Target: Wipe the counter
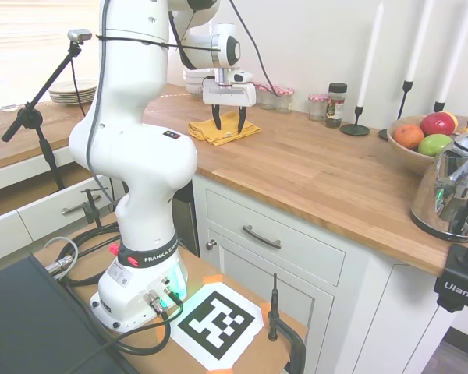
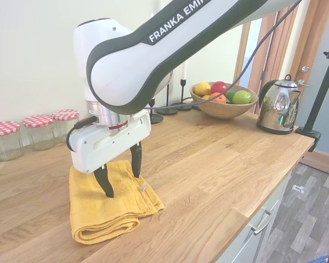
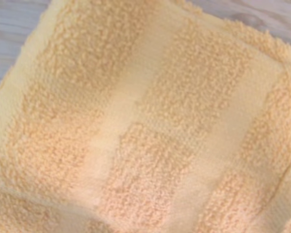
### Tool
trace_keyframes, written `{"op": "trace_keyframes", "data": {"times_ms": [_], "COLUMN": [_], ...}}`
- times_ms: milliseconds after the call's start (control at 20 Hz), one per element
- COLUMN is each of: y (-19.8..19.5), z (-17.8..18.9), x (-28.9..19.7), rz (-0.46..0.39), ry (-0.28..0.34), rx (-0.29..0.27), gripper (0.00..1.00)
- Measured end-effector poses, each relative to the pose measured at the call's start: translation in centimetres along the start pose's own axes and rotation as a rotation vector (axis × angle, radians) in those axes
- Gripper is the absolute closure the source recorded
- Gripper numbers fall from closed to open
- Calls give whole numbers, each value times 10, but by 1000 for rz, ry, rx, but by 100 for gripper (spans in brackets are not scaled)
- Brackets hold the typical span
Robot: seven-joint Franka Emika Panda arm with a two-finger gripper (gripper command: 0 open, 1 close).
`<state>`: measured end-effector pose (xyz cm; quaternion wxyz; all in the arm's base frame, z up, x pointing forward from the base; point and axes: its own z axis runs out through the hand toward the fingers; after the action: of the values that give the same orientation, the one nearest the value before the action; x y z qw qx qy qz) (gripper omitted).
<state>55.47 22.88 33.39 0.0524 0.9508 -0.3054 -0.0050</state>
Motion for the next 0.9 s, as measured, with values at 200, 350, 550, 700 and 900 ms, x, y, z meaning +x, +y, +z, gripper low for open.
{"op": "trace_keyframes", "data": {"times_ms": [200, 350, 550, 700, 900], "y": [0, -1, -1, -1, -1], "z": [0, 0, 1, 1, 1], "x": [0, 0, 0, 0, 0], "rz": [-1, -2, -4, -4, -5], "ry": [1, 3, 5, 5, 5], "rx": [1, 4, 6, 6, 7], "gripper": [100, 100, 100, 100, 100]}}
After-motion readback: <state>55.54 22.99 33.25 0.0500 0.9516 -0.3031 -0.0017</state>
